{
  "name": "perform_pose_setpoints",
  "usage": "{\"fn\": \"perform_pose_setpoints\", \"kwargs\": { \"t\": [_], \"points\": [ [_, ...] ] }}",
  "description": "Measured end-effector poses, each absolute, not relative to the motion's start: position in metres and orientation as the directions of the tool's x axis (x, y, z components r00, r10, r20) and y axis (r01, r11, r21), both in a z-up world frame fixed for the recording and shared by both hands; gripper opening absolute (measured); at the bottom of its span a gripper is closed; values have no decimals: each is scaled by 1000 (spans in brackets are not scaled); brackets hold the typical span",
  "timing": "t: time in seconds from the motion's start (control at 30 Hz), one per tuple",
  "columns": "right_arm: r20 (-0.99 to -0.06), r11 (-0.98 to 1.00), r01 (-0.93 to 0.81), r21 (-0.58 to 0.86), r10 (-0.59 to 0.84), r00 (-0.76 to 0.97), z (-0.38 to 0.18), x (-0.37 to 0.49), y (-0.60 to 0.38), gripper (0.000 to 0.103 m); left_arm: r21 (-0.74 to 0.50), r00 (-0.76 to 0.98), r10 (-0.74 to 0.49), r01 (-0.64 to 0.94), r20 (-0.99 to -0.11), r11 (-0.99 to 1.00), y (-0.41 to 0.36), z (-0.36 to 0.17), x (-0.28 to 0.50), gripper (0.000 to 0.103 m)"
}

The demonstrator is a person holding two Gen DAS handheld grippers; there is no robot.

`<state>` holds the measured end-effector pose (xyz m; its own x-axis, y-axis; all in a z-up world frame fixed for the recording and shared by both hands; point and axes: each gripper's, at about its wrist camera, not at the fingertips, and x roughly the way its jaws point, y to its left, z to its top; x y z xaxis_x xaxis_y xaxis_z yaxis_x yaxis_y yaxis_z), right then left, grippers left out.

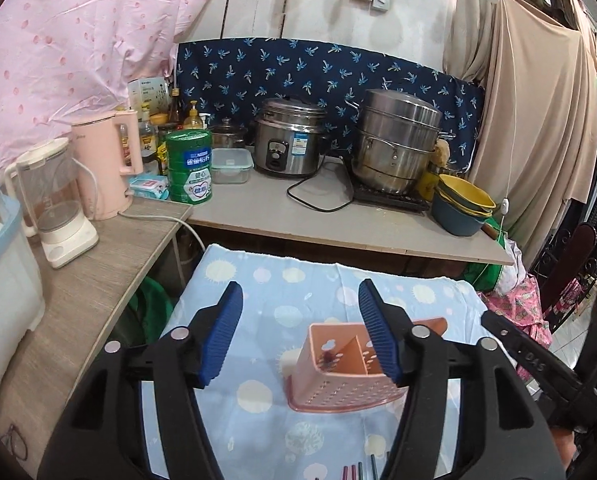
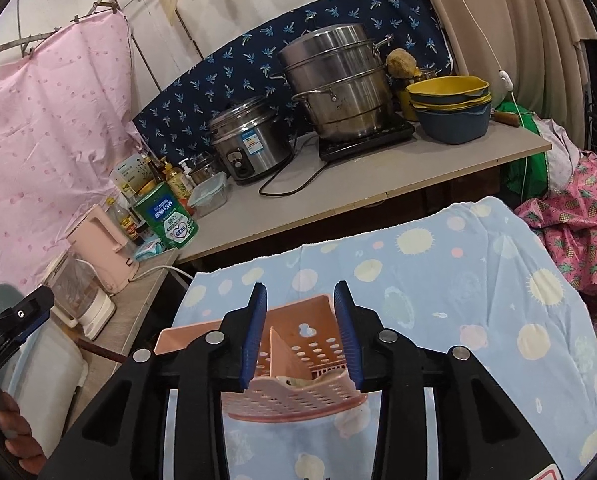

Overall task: Organize utensils
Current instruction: 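Move both tools back down over the remaining chopsticks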

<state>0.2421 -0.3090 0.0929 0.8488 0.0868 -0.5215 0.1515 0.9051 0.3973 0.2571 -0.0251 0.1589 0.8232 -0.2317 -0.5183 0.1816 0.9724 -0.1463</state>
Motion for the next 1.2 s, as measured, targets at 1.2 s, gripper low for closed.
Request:
{"fn": "perform_pose_setpoints", "kwargs": {
  "t": [1.2],
  "points": [
    [-766,970,163,183,36,642,-38,7,-226,43,-46,656,-153,178,-739,983,4,-1,80,63]
  ]
}}
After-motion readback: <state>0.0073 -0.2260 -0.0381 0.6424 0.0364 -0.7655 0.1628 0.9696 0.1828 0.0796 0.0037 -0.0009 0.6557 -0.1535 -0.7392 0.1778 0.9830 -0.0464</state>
